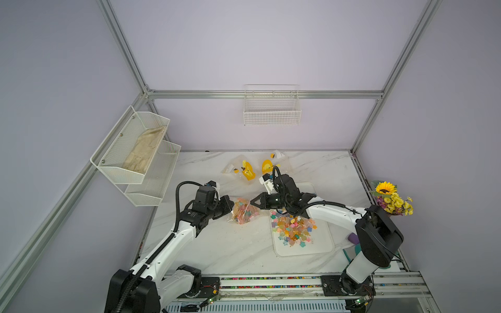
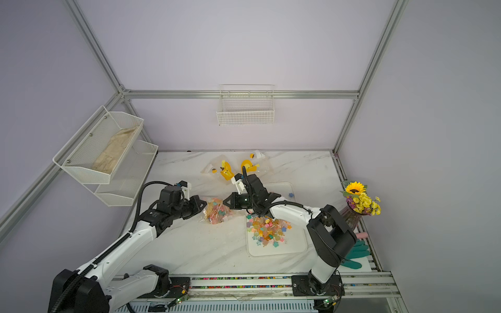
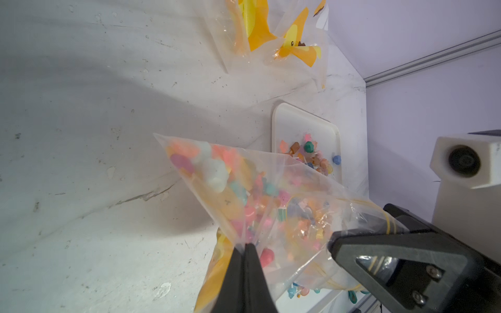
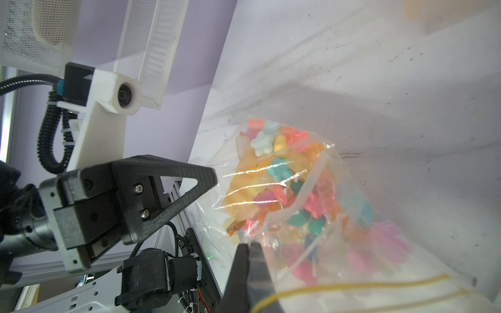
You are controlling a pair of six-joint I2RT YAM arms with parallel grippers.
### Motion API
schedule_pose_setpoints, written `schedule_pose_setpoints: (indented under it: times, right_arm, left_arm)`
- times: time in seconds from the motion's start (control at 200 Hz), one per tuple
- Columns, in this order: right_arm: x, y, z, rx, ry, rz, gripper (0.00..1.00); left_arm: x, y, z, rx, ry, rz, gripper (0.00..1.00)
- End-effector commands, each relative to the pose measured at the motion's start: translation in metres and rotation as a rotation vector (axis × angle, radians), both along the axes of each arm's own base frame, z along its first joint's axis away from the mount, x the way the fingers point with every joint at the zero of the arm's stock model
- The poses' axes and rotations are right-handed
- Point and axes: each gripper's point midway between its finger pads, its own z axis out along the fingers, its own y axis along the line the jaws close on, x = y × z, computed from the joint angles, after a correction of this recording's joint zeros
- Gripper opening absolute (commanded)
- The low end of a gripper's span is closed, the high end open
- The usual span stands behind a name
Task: Pour candies out of the ziploc bag
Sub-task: 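Pour the candies out of the ziploc bag onto the tray.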
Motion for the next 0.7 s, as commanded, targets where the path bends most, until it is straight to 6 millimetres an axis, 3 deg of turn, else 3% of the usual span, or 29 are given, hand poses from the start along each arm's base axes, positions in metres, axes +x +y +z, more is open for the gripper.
schedule_pose_setpoints:
  times: [0.0,0.17,0.355,0.49,0.52,0.695]
  right_arm:
    - [0.005,-0.003,0.039,0.046,-0.079,-0.029,0.0]
    - [0.009,-0.021,0.051,0.059,-0.089,-0.085,0.0]
    - [0.016,-0.058,0.058,0.067,-0.085,-0.175,0.0]
    - [0.019,-0.083,0.047,0.049,-0.057,-0.235,0.0]
    - [0.016,-0.089,0.056,0.064,-0.071,-0.244,0.0]
    - [0.011,-0.115,0.04,0.05,-0.033,-0.302,0.0]
  left_arm:
    - [0.022,-0.017,0.064,-0.052,-0.146,-0.022,0.0]
    - [0.03,-0.039,0.077,-0.046,-0.167,-0.064,0.0]
    - [0.037,-0.069,0.093,-0.047,-0.195,-0.12,0.0]
    - [0.042,-0.091,0.102,-0.046,-0.21,-0.161,0.0]
    - [0.044,-0.096,0.104,-0.046,-0.213,-0.17,0.0]
    - [0.05,-0.121,0.11,-0.044,-0.222,-0.214,0.0]
